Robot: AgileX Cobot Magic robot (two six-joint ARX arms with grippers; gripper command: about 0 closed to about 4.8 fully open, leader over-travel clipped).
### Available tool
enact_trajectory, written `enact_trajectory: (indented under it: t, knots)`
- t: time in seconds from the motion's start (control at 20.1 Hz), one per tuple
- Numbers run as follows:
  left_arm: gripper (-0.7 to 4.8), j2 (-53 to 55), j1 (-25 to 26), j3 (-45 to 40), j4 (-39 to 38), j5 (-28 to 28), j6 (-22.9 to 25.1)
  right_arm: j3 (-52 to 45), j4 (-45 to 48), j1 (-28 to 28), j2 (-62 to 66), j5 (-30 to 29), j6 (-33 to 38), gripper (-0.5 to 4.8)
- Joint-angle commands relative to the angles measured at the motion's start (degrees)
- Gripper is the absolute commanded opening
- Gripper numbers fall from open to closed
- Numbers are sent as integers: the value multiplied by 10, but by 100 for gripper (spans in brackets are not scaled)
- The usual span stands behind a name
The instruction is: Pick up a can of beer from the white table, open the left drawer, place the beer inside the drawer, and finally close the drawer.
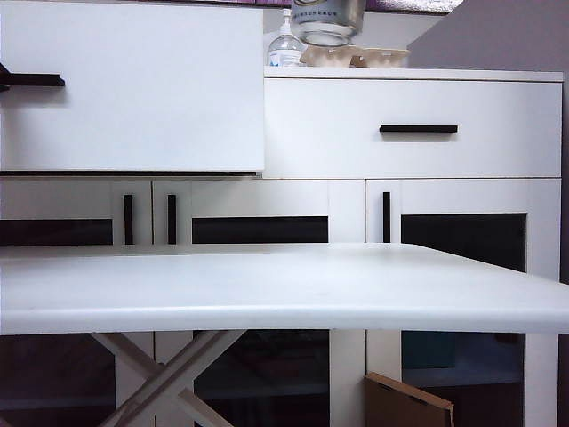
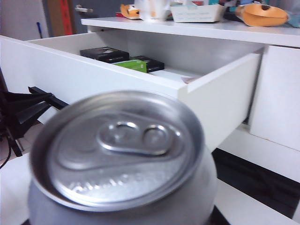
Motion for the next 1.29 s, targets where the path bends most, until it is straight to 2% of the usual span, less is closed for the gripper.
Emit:
enact_trajectory:
  t: [0.05,0.15,0.35,0.75,0.85,0.9,0.95,1.05,1.1,1.29]
  knots:
    - [-6,-19,0,-4,31,-2,15,8,39,1,-9,0,0,165]
    - [-6,-36,-1,-16,28,5,15,8,39,1,-10,0,0,165]
    - [-6,-70,-1,-39,-11,-20,15,8,39,1,-11,0,0,165]
    - [1,-85,0,-39,-12,-19,16,8,39,1,-11,0,0,165]
    - [200,-85,0,-39,-12,-18,15,8,39,1,-11,0,0,165]
    - [348,-85,0,-39,-7,-15,15,8,39,1,-11,0,0,165]
    - [381,-85,0,-38,-5,-15,16,8,39,1,-11,0,0,165]
    - [387,-85,0,-38,17,-11,16,8,41,1,-11,0,0,165]
    - [409,-86,0,-38,34,-4,16,9,42,1,-11,0,0,165]
    - [414,-90,0,-38,46,21,16,30,41,1,-11,0,0,165]
